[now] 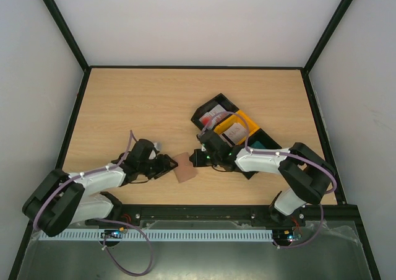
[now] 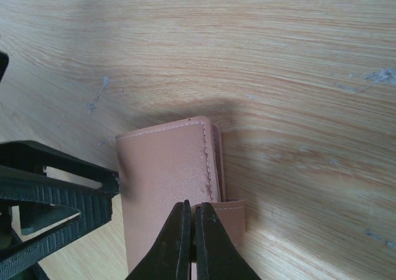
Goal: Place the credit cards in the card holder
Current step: Close the card holder at the center of the board.
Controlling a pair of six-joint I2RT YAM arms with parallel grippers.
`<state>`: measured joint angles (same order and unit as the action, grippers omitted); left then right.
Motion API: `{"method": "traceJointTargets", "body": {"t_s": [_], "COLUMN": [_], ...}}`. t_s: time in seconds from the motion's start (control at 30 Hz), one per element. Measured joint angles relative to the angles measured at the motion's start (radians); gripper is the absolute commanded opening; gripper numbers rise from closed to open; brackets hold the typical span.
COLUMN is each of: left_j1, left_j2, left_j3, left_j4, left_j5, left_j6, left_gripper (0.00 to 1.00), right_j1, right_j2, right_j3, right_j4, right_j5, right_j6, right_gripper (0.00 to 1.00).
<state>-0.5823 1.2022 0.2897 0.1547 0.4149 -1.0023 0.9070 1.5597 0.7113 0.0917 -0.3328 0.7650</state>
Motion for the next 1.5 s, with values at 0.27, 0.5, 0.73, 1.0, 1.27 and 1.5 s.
{"method": "traceJointTargets", "body": {"t_s": [0.27, 0.5, 0.73, 1.0, 1.27, 1.5], "left_j1": [-0.004, -0.016, -0.023, -0.023, -0.023, -0.023], "left_j2": [0.045, 0.067, 0.074, 0.077, 0.077, 0.081], "left_j3": [0.005, 0.006, 0.006, 0.006, 0.006, 0.006], "left_j4": [0.051, 0.075, 0.086, 0.089, 0.09, 0.096], "left_j5": [0.014, 0.015, 0.014, 0.015, 0.016, 0.019], "left_j6": [0.011, 0.011, 0.011, 0.012, 0.015, 0.015], "left_gripper": [0.48, 0.43, 0.42, 0.42, 0.42, 0.41], "right_j1": [0.0, 0.0, 0.024, 0.061, 0.077, 0.087], "right_j2": [0.006, 0.028, 0.041, 0.087, 0.112, 0.114], "right_j3": [-0.019, -0.019, -0.002, 0.055, 0.095, 0.1], "right_j4": [0.034, 0.048, 0.022, -0.021, -0.048, -0.061], "right_j5": [-0.039, -0.054, -0.024, 0.026, 0.047, 0.047], "right_j6": [-0.006, -0.017, -0.041, -0.066, -0.071, -0.072], "right_gripper": [0.02, 0.02, 0.02, 0.02, 0.05, 0.07]}}
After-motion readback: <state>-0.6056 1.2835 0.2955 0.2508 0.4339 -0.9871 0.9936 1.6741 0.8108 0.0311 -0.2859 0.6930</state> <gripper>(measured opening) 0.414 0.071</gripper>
